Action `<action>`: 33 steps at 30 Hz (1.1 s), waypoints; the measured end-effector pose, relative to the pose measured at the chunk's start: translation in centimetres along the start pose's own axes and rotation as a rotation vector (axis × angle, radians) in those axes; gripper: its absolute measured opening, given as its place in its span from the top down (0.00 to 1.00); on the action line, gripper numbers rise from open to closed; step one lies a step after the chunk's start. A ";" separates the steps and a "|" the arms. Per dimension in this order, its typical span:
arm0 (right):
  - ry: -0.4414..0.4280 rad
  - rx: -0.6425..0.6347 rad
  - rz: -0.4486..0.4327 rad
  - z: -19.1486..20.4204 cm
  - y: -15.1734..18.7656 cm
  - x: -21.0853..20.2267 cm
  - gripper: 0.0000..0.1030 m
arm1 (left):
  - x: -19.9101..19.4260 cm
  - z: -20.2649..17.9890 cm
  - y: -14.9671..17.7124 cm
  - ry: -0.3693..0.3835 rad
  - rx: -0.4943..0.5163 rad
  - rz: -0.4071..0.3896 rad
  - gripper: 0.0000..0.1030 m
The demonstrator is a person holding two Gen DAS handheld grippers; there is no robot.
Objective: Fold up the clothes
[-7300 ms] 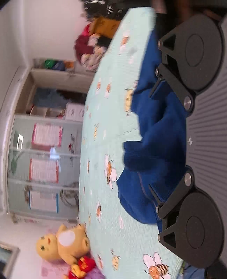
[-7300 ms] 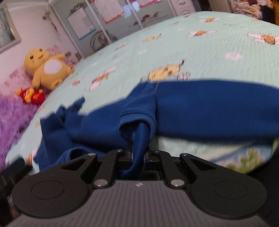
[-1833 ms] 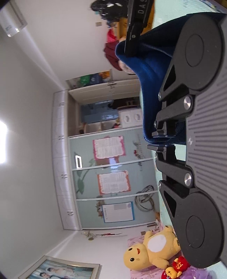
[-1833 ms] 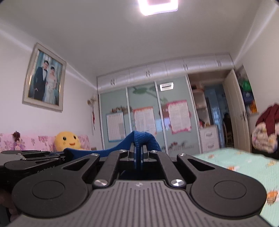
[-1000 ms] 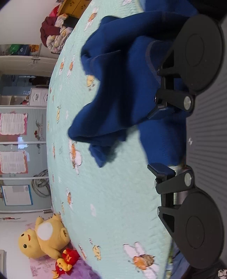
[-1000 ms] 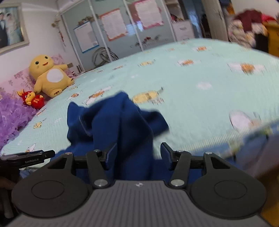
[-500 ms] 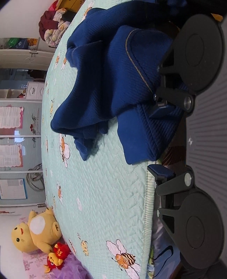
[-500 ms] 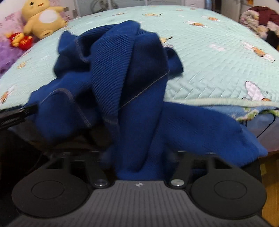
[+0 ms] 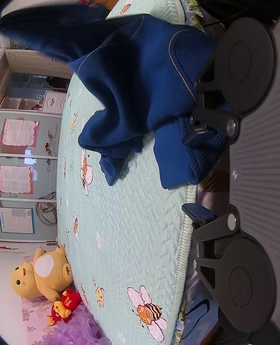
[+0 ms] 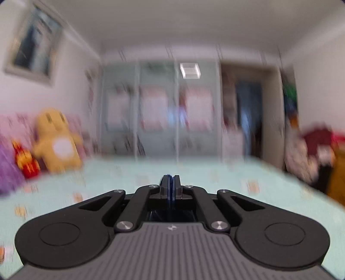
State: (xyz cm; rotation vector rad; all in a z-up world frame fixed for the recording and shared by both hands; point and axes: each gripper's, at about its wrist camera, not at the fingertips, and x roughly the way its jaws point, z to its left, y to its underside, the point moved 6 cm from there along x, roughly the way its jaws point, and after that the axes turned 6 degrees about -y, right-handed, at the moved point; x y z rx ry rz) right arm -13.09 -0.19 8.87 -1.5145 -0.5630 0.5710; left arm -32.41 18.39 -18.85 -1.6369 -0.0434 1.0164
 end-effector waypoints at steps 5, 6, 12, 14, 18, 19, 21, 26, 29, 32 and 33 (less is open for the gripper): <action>0.040 0.030 0.122 -1.4 3.3 0.1 0.41 | -0.1 0.8 -0.2 0.007 -0.042 -0.005 0.40; 0.052 0.059 0.167 -1.9 5.1 -0.2 0.41 | -0.1 0.9 -0.3 0.011 -0.050 -0.007 0.40; 0.106 0.270 0.423 -2.9 18.1 -3.1 0.41 | -0.6 0.4 -1.1 0.034 -0.044 -0.035 0.40; 0.105 0.306 0.508 -2.0 21.7 -4.2 0.41 | -0.8 0.0 -1.8 0.045 -0.030 -0.054 0.40; 0.080 0.353 0.573 -0.9 25.3 -5.9 0.41 | -0.6 -1.6 -3.7 0.070 0.011 -0.074 0.38; 0.075 0.369 0.572 -1.0 25.7 -6.1 0.41 | -0.4 -1.9 -4.3 0.077 0.015 -0.074 0.38; 0.065 0.401 0.570 -1.1 26.3 -6.4 0.41 | 0.0 -2.6 -5.6 0.096 0.010 -0.068 0.38; 0.041 0.474 0.568 -1.5 27.2 -7.0 0.41 | 3.0 -4.2 -9.7 0.056 0.034 -0.018 0.36; 0.033 0.504 0.591 -2.4 27.2 -5.9 0.41 | 5.5 -5.5 -12.0 0.061 0.040 0.030 0.35; 0.016 0.535 0.599 -2.6 27.7 -5.7 0.41 | 8.8 -6.4 -13.4 0.113 -0.047 0.142 0.34; 0.010 0.546 0.602 -2.7 27.8 -5.6 0.40 | 10.1 -6.5 -13.7 0.112 -0.083 0.177 0.34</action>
